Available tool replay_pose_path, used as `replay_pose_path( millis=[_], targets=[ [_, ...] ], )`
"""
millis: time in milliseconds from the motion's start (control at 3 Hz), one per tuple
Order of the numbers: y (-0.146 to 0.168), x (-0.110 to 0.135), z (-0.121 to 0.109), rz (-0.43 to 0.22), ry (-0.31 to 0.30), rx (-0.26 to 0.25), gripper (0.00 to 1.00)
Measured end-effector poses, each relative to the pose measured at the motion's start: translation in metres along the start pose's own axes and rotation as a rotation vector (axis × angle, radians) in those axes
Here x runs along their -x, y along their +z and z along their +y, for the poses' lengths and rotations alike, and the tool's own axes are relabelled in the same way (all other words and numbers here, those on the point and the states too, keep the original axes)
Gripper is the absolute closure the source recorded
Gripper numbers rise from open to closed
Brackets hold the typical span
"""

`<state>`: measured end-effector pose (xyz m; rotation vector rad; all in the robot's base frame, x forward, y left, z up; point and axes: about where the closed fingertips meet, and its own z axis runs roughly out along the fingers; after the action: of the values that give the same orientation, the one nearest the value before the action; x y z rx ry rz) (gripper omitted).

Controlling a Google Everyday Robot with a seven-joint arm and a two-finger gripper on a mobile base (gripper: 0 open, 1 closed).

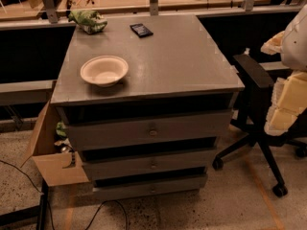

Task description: Move paper bowl near rxbar blueberry

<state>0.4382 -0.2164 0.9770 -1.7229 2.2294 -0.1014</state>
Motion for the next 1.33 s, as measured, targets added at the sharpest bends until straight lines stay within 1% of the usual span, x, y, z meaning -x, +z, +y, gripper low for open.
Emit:
replay_pose_path(
  millis=[333,667,1000,1333],
  targets=[
    [-0.002,0.0,-0.002,-0.005,-0.009,-0.021,0.0],
    [0.011,0.002,-0.016,-0.109,-0.104,-0.105,0.0],
    [0.017,0.025,-0.049,-0.235,-0.23,-0.233,0.0],
    [0.018,0.07,-0.068,-0.386,-0.352,-0.357,0.0]
  ],
)
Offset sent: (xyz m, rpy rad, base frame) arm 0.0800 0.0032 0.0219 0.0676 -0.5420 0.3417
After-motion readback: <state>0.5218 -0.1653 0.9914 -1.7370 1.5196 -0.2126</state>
